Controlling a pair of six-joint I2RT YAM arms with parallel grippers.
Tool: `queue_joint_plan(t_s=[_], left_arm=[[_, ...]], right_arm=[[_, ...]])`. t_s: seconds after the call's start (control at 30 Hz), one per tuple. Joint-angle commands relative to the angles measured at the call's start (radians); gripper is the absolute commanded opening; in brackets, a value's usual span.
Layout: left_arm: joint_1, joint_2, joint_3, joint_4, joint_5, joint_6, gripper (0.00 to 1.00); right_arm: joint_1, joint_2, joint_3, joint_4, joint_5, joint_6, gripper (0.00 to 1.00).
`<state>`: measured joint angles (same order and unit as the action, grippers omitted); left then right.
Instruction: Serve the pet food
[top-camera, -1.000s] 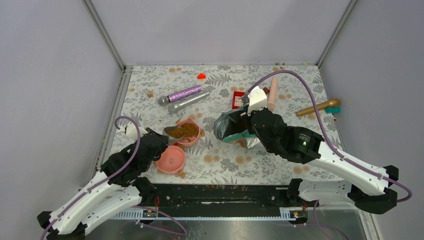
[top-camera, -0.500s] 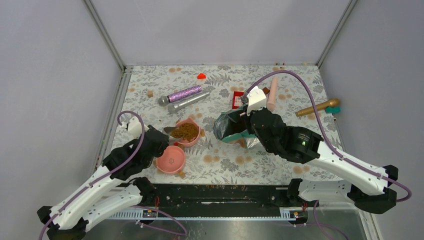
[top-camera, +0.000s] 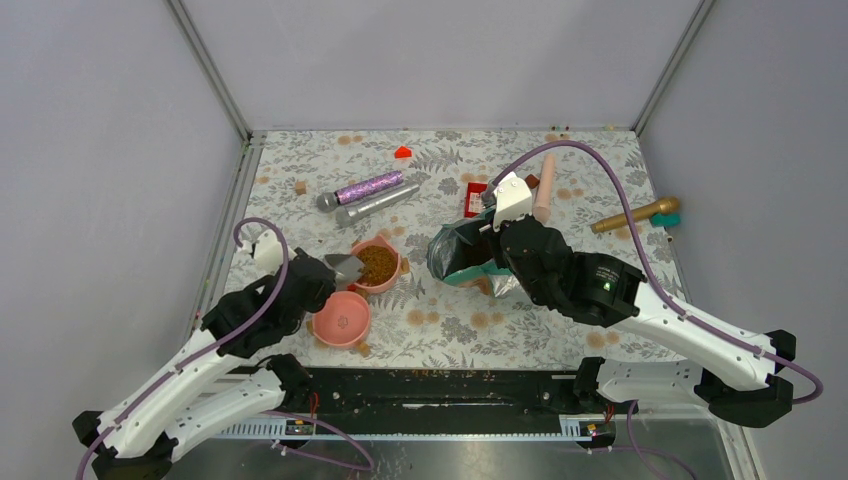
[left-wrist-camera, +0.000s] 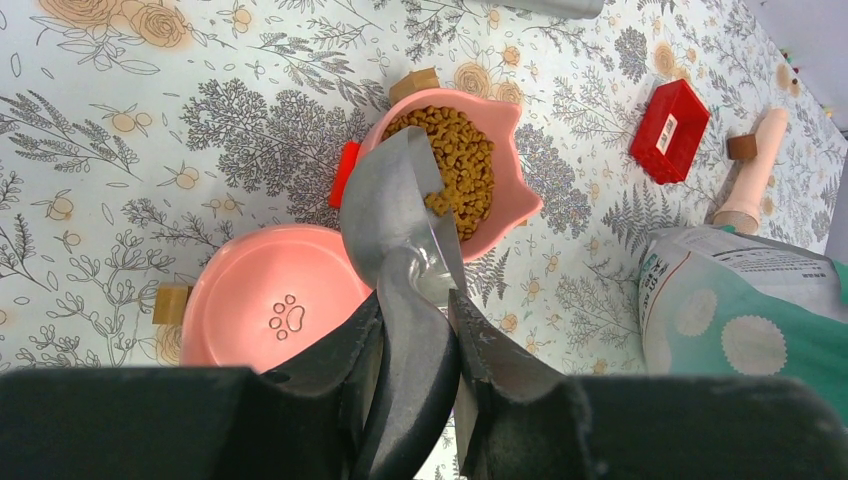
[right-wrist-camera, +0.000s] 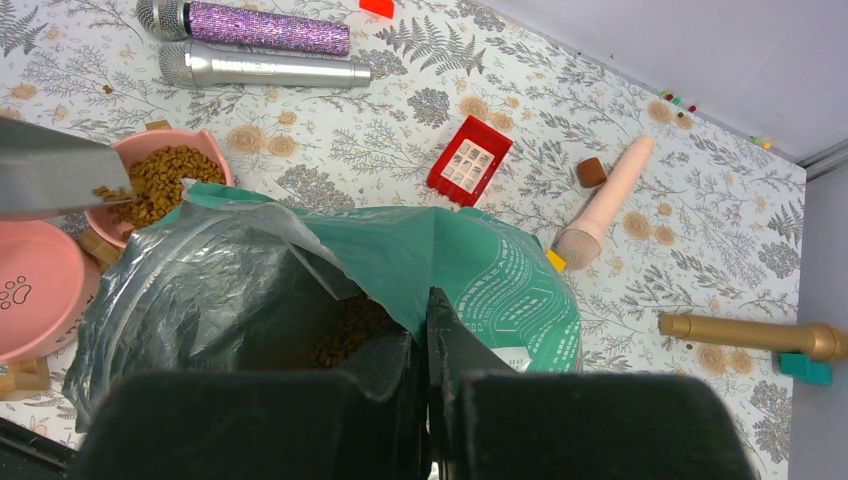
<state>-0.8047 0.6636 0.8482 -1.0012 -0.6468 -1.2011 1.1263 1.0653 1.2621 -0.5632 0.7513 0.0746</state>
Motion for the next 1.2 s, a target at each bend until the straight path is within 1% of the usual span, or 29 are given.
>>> queue_joint_plan(t_s=[0.0,0.27,0.5,0.63,0.7,0.77,0.87,0.93,0.97,1.07,1.1,1.17], left_arm=[[0.003,0.023,0.066,0.021,-0.019,0.024,0.00],[0.003,0.121,0.168,-0.061,-0.019,0.101,0.00],[0.002,0.180,0.249,-0.064,0.018,0.186,0.00],[0.003,0.192,0.277,-0.065,0.042,0.223,0.00],[0.003,0.185,0.284,-0.049,0.075,0.255,0.00],[0.003,0.152,0.279,-0.020,0.113,0.280,0.00],[0.003,0.055,0.240,0.073,0.179,0.306,0.00],[0.003,-0.041,0.193,0.177,0.253,0.317,0.00],[0.003,-0.099,0.160,0.248,0.311,0.325,0.00],[0.003,-0.257,0.054,0.459,0.420,0.332,0.00],[0.002,-0.294,0.045,0.509,0.444,0.334,0.00],[0.002,-0.333,0.054,0.539,0.488,0.352,0.00]], right_arm=[[-0.016,0.002,0.000,0.030,0.063,-0.022,0.00],[-0.015,-0.002,-0.004,0.029,0.046,-0.030,0.00],[-0.016,0.003,0.000,0.015,0.030,-0.029,0.00],[-0.016,0.011,0.012,-0.012,0.027,-0.022,0.00],[-0.014,0.011,0.017,-0.016,0.028,-0.012,0.00],[-0.016,0.014,0.028,-0.028,0.028,0.007,0.00],[-0.015,0.017,0.037,-0.040,0.044,0.031,0.00],[-0.015,0.017,0.047,-0.052,0.056,0.053,0.00],[-0.016,0.017,0.052,-0.058,0.065,0.061,0.00],[-0.015,0.016,0.069,-0.073,0.083,0.064,0.00],[-0.015,0.020,0.082,-0.086,0.082,0.066,0.00],[-0.016,0.036,0.111,-0.118,0.062,0.069,0.00]])
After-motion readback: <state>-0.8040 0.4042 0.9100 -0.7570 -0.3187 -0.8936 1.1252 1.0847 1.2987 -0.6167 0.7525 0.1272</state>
